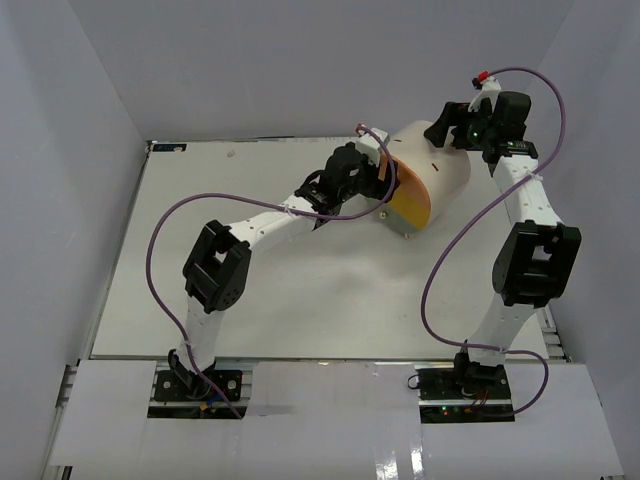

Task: Sort the stationery into containers
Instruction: Close the drawer in the storage box, then reset both arms

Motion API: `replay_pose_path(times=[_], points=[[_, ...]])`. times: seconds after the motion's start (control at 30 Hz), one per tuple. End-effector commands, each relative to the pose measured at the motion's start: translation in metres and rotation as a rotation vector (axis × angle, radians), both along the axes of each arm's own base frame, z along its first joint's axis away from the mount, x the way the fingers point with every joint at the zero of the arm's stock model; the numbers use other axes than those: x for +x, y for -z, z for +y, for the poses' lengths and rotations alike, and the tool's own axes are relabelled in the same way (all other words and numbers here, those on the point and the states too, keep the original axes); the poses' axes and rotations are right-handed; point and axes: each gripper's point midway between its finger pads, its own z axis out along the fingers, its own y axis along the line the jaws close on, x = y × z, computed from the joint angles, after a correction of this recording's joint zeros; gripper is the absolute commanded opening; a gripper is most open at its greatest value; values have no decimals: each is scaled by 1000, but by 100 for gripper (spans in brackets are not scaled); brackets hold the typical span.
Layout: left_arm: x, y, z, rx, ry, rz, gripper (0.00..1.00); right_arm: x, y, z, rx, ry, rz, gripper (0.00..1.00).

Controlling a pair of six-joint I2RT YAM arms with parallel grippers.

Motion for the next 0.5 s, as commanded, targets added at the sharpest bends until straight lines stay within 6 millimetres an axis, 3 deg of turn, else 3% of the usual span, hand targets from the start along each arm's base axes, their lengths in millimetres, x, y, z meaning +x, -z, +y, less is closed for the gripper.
replay_pose_path(times=[0.0, 0.1, 0.13, 0.17, 0.2, 0.27, 0.3, 0.33, 0.37, 0.4, 0.43, 0.47], points=[[4, -58, 5, -89, -30, -89, 96, -6, -51, -14, -78, 59, -105, 90], [-3, -77, 12, -110, -35, -95, 98, -14, -74, -25, -105, 123, -144, 90], [-5, -80, 15, -105, -37, -85, 98, -24, -90, -28, -113, 151, -174, 90], [-11, -98, 20, -127, -38, -95, 98, -29, -98, -31, -119, 166, -191, 90], [-15, -104, 25, -131, -43, -94, 98, -43, -119, -33, -121, 187, -232, 90], [-23, -109, 39, -122, -74, -74, 98, -58, -123, -40, -133, 238, -239, 90], [-32, -132, 51, -148, -88, -95, 98, -78, -145, -41, -133, 255, -288, 90], [-39, -122, 62, -111, -107, -59, 98, -89, -150, -44, -139, 281, -305, 90], [-43, -127, 74, -113, -145, -55, 98, -98, -140, -45, -141, 288, -290, 90], [-55, -150, 90, -138, -159, -72, 98, -122, -161, -45, -140, 301, -346, 90], [-63, -150, 103, -122, -176, -55, 98, -134, -164, -48, -146, 322, -362, 90], [-68, -143, 117, -104, -212, -41, 98, -144, -150, -49, -154, 332, -336, 90]])
